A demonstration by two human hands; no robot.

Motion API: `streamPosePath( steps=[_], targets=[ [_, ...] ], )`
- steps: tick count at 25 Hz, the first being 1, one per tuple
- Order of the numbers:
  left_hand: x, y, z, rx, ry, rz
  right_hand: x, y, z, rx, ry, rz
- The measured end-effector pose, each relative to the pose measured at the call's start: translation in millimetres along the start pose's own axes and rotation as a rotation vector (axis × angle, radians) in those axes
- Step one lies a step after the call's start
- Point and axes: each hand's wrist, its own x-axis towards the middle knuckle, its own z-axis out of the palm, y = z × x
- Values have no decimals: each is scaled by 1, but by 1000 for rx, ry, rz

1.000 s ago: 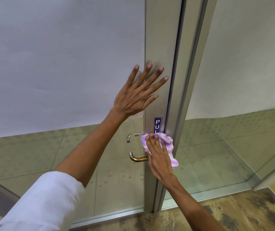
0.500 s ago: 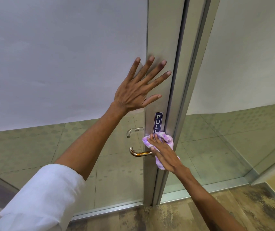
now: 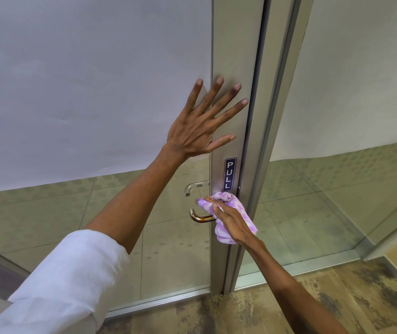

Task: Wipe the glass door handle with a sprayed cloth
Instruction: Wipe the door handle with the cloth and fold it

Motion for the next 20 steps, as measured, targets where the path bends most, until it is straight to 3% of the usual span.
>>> streamPosePath(
  steps=[4, 5, 7, 9, 13, 17, 20],
  targets=[
    [0, 0, 2, -1, 9, -9, 5, 1, 12, -135, 181, 76],
    [-1, 0, 2, 0, 13, -8, 5, 3, 17, -309, 241, 72],
    [0, 0, 2, 9, 17, -10, 6, 19, 17, -911, 519, 68],
    [-1, 0, 1, 16, 17, -12, 16, 37, 18, -1515, 711, -68],
    [-1, 0, -2, 24, 4, -17, 29, 36, 23, -1804, 552, -31],
    [0, 1, -6, 34, -15, -24, 29, 29, 11, -2312, 327, -11],
    [-1, 1, -5, 51, -13, -27, 26, 27, 6, -2451, 297, -16]
  ],
)
